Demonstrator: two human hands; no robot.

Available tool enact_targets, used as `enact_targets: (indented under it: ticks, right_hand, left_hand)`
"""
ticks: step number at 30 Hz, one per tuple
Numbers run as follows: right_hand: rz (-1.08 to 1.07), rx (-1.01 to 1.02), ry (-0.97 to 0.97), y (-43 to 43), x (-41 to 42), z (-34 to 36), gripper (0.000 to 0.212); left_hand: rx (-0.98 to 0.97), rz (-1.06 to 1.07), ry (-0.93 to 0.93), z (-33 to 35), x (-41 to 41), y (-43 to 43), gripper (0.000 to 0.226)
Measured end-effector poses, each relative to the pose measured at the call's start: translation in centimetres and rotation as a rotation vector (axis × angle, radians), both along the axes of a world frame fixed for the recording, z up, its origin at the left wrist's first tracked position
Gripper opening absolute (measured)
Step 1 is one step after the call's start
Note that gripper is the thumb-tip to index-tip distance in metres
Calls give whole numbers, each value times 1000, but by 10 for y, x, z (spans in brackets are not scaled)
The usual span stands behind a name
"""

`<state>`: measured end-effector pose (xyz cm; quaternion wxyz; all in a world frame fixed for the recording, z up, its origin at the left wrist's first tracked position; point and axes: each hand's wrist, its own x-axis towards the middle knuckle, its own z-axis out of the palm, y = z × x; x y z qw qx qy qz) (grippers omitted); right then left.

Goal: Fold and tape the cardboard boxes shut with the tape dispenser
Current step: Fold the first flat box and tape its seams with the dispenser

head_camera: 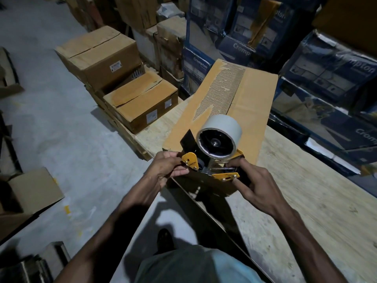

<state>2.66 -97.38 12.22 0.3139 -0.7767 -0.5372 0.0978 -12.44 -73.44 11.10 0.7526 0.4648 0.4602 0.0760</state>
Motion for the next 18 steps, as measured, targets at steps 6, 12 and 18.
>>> enact_targets:
  ticks: [6, 12, 18]
  right_hand:
    - [-88, 6, -76, -37, 35, 4, 49]
    - [-92, -26, -141, -31, 28, -5, 52]
    - [-104, -19, -172, -29, 30, -12, 61]
  left_hand:
    - [169, 80, -13, -8, -38, 84, 18]
    - [260, 14, 9, -20, -26, 92, 17]
    - [276, 35, 5, -29, -21, 94, 21]
